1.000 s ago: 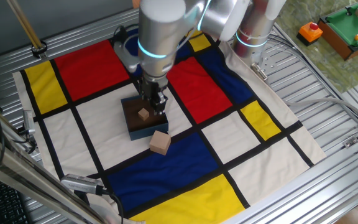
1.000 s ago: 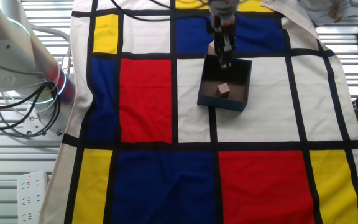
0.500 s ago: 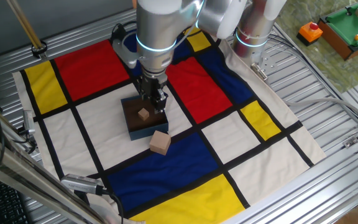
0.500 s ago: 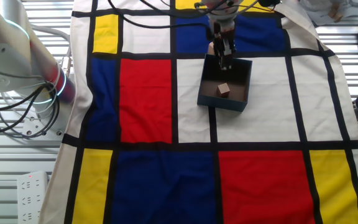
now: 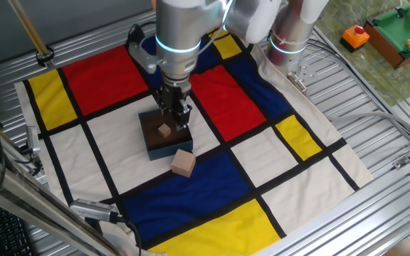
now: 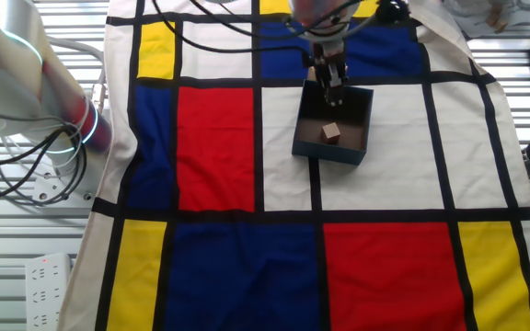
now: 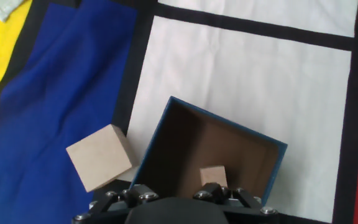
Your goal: Take everything out of the gift box
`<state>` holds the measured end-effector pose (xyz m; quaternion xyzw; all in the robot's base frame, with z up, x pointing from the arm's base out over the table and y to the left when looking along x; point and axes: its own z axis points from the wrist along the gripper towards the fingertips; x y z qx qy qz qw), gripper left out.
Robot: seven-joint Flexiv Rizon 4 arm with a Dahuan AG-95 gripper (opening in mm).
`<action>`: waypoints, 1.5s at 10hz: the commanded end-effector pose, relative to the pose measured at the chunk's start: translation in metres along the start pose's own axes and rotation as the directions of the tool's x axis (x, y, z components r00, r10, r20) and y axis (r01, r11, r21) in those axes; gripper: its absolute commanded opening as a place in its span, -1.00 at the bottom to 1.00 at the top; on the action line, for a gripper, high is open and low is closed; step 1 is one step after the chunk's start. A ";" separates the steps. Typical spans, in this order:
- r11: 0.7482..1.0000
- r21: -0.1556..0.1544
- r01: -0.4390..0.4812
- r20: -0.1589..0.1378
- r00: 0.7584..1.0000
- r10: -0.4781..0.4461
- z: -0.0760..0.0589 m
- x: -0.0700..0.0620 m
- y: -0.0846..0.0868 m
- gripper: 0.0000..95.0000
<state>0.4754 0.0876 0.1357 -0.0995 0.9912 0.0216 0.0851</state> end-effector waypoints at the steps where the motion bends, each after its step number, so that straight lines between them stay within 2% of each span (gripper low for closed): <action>1: 0.999 -0.019 0.037 -0.013 0.999 -0.038 0.018 0.000 -0.008 0.20; 2: 0.998 -0.022 0.054 -0.009 0.998 -0.054 0.025 0.000 -0.013 0.20; 4: 0.996 -0.018 0.085 -0.027 0.996 -0.085 0.027 -0.001 -0.014 0.20; 6: 0.992 -0.022 0.120 -0.028 0.992 -0.121 0.033 -0.002 -0.016 0.20; 7: 0.988 -0.025 0.149 -0.034 0.988 -0.150 0.040 -0.001 -0.018 0.20; 10: 0.979 -0.035 0.200 -0.031 0.979 -0.201 0.050 0.000 -0.020 0.20; 15: 0.972 -0.032 0.232 -0.045 0.971 -0.233 0.069 0.002 -0.030 0.20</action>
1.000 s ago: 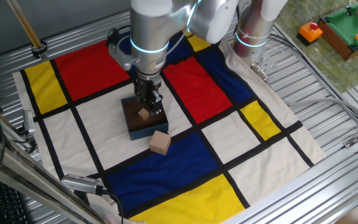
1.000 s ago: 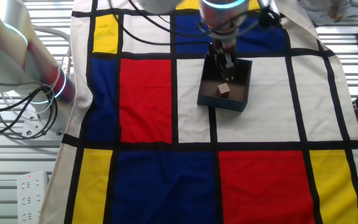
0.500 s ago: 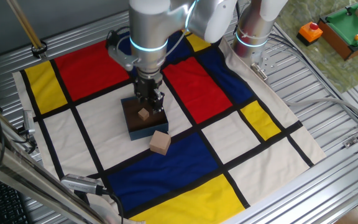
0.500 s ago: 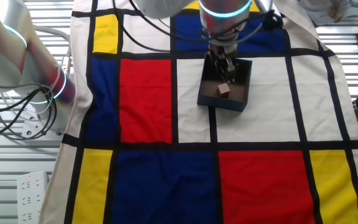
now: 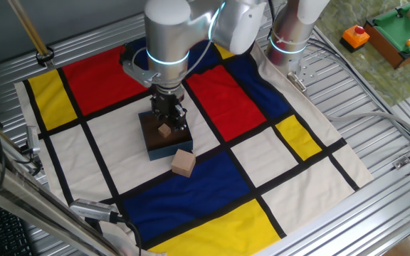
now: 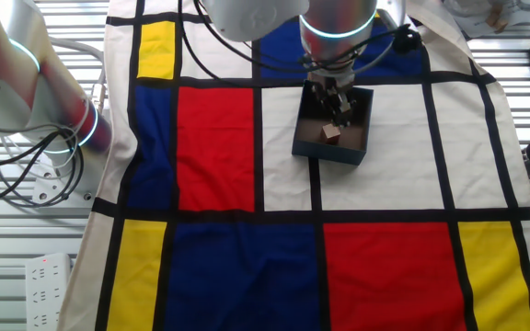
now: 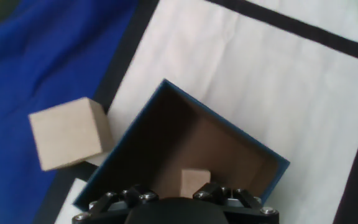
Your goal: Take everything out of the gift box
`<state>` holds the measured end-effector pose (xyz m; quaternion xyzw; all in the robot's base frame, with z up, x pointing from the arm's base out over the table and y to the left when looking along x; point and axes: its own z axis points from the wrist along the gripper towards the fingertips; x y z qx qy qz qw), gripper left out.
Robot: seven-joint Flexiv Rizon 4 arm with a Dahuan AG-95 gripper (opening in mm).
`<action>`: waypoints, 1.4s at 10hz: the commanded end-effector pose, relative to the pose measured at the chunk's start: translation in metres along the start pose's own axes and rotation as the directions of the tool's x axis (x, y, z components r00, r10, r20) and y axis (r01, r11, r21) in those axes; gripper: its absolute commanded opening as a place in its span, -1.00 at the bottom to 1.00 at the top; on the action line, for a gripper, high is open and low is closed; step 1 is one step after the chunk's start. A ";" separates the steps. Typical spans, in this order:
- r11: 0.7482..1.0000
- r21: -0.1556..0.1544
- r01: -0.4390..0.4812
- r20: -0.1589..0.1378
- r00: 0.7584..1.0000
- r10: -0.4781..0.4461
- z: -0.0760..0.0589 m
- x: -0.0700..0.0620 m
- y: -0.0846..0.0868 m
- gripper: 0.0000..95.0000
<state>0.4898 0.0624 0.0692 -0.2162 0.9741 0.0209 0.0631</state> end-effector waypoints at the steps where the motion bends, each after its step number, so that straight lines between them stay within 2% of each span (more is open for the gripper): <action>1: 1.000 -0.004 0.003 -0.004 1.000 -0.003 0.005 -0.002 -0.005 0.20; 8: 1.000 -0.007 0.026 -0.005 1.000 -0.026 0.025 -0.013 -0.016 0.20; 11: 1.000 0.000 0.027 0.006 1.000 -0.027 0.024 -0.012 -0.017 0.20; 14: 0.999 0.016 0.040 0.034 0.999 -0.041 0.019 -0.009 -0.022 0.20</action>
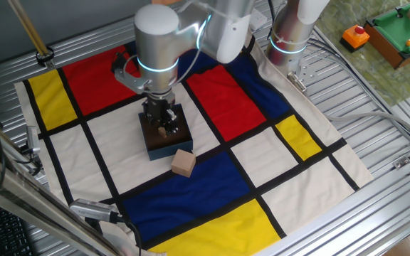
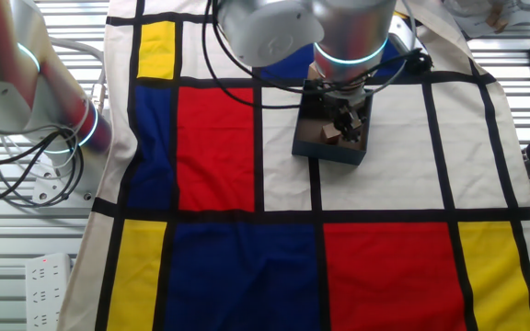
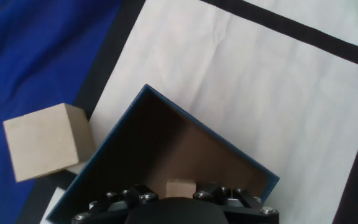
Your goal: Take everything out of the gift box
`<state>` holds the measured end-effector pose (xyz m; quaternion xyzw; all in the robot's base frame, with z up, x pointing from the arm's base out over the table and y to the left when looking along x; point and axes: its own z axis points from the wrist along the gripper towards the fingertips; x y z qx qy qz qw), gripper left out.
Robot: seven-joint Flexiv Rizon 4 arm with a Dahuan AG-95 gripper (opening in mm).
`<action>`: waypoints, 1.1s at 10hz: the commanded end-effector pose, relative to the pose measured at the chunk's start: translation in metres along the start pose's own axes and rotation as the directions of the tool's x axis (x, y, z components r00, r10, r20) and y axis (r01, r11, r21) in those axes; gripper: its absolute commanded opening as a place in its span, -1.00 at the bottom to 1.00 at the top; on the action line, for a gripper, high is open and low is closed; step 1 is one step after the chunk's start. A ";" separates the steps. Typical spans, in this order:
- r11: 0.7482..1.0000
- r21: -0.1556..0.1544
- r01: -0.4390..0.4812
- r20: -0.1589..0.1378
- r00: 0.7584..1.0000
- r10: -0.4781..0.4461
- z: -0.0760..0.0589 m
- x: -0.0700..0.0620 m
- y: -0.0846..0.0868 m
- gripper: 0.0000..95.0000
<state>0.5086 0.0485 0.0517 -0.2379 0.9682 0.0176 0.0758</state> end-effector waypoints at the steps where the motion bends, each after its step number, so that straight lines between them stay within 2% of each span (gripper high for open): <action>1: 1.000 0.001 -0.022 0.013 1.000 0.022 0.001 0.000 -0.001 0.20; 2: 0.999 -0.002 -0.049 0.014 0.999 0.049 0.003 0.002 -0.002 0.20; 4: 0.996 -0.008 -0.083 0.035 0.996 0.084 0.006 0.006 -0.005 0.20; 6: 0.994 -0.011 -0.111 0.039 0.993 0.112 0.010 0.007 -0.005 0.20; 8: 0.990 -0.023 -0.138 0.061 0.988 0.140 0.015 0.012 -0.003 0.20; 9: 0.989 -0.023 -0.146 0.062 0.987 0.147 0.017 0.014 -0.001 0.20; 10: 0.989 -0.016 -0.146 0.060 0.987 0.147 0.018 0.014 -0.001 0.20; 11: 0.989 0.002 -0.148 0.061 0.987 0.148 0.018 0.014 -0.001 0.20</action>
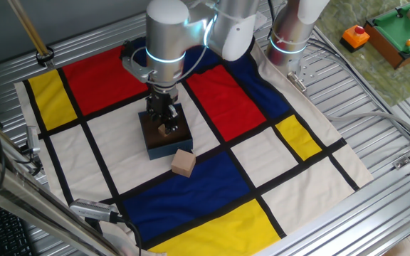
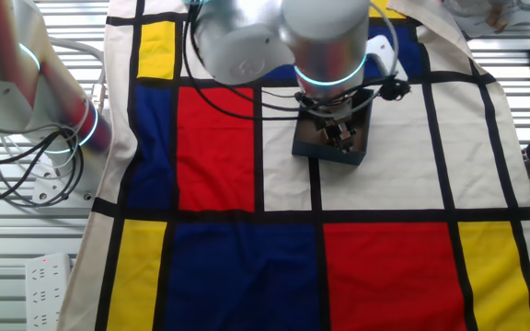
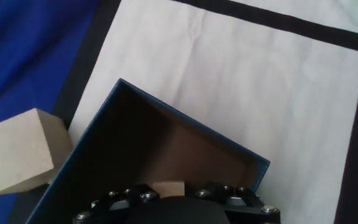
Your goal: Take everything out of the gift box
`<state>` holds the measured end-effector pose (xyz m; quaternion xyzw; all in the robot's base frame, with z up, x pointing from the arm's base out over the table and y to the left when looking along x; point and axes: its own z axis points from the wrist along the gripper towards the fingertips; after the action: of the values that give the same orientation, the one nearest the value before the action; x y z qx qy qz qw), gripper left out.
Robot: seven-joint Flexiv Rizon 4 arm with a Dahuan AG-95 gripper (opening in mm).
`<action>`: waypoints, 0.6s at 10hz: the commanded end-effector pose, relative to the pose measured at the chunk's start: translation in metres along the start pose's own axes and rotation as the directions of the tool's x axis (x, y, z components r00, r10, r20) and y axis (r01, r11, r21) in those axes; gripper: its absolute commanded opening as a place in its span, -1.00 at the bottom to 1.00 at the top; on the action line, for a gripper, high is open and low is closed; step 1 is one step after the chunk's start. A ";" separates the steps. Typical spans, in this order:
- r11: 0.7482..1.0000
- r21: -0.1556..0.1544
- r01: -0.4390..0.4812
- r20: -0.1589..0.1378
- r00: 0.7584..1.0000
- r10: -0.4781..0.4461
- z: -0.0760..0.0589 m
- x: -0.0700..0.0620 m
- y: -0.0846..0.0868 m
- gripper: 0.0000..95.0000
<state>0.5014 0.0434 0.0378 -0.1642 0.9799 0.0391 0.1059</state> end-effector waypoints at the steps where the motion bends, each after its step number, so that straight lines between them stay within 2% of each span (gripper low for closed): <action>1: 1.000 0.027 0.006 -0.007 1.000 -0.005 0.005 0.003 0.000 0.20; 2: 0.997 0.073 0.036 -0.056 0.998 -0.032 0.000 -0.001 -0.001 0.20; 3: 0.996 0.077 0.040 -0.074 0.997 -0.035 -0.004 -0.004 -0.001 0.20; 4: 0.998 0.054 0.027 -0.084 0.996 -0.023 -0.013 -0.010 -0.002 0.20; 5: 0.998 0.050 0.027 -0.083 0.996 -0.023 -0.012 -0.010 -0.001 0.20; 6: 0.998 0.051 0.025 -0.094 0.995 -0.020 -0.011 -0.011 0.000 0.20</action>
<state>0.5118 0.0388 0.0496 -0.1791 0.9809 -0.0208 0.0723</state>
